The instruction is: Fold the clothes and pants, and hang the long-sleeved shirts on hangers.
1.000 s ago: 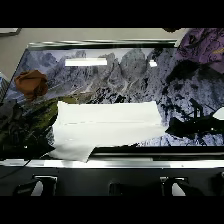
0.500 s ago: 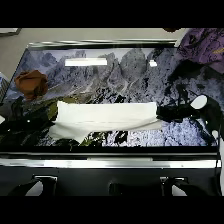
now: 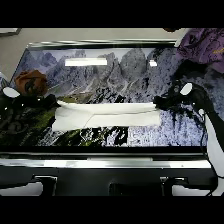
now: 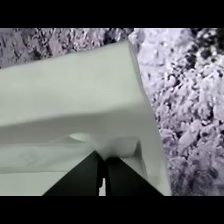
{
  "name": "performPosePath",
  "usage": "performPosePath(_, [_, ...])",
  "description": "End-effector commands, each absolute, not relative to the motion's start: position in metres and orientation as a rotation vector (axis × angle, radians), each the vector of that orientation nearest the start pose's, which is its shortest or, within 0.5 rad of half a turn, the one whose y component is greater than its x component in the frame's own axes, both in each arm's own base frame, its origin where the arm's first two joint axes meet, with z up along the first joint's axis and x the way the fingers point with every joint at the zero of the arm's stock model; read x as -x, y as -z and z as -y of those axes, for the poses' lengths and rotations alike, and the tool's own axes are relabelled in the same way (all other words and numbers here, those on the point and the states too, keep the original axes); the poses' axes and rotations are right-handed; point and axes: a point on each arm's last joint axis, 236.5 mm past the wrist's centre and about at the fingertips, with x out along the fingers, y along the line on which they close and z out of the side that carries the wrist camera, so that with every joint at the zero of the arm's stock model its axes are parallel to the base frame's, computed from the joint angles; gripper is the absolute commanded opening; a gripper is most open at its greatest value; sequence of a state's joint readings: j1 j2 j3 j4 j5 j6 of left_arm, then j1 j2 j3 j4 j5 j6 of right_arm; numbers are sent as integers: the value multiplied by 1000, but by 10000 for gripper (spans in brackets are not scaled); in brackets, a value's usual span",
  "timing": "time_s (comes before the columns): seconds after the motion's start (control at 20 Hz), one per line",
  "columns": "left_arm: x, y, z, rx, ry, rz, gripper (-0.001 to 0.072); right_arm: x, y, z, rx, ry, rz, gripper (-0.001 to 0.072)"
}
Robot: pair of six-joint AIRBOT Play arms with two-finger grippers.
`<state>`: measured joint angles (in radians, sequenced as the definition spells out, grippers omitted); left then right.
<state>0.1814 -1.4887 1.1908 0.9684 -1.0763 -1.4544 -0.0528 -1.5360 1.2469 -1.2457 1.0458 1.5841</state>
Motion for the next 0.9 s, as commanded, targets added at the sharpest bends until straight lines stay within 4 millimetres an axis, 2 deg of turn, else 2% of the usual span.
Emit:
performPosePath(0.0, [-459, 44, 47, 614, 185, -1271, 16, -443, 69, -46, -400, -72, -1330, 28])
performPosePath(0.1, [-464, 60, 49, 626, 186, -1301, 17, -442, 84, -48, -418, -70, -1359, 30])
performPosePath(0.15, [-464, 66, 51, 639, 187, -1313, 18, -440, 91, -49, -423, -68, -1376, 50])
performPosePath(0.2, [-464, 71, 52, 650, 187, -1321, 25, -438, 95, -50, -428, -68, -1391, 101])
performPosePath(0.25, [-464, 72, 52, 666, 177, -1326, 95, -436, 94, -53, -460, -65, -1403, 202])
performPosePath(0.3, [-465, 72, 52, 691, 155, -1328, 236, -434, 86, -57, -519, -66, -1424, 314])
performPosePath(0.35, [-466, 70, 51, 711, 139, -1328, 311, -432, 75, -58, -549, -89, -1444, 387])
performPosePath(0.4, [-466, 67, 50, 719, 134, -1330, 317, -432, 60, -52, -557, -112, -1454, 518])
performPosePath(0.45, [-467, 63, 49, 716, 130, -1330, 317, -433, 46, -40, -559, -120, -1453, 562])
performPosePath(0.55, [-467, 53, 44, 687, 119, -1325, 317, -434, 28, -4, -622, -110, -1427, 599])
performPosePath(0.65, [-465, 45, 37, 653, 91, -1320, 318, -429, 24, 22, -720, -160, -1401, 599])
performPosePath(0.75, [-460, 41, 34, 627, 90, -1327, 318, -427, 27, 26, -825, -252, -1369, 599])
performPosePath(0.85, [-455, 39, 36, 624, 97, -1345, 317, -416, 45, 14, -850, -326, -1405, 599])
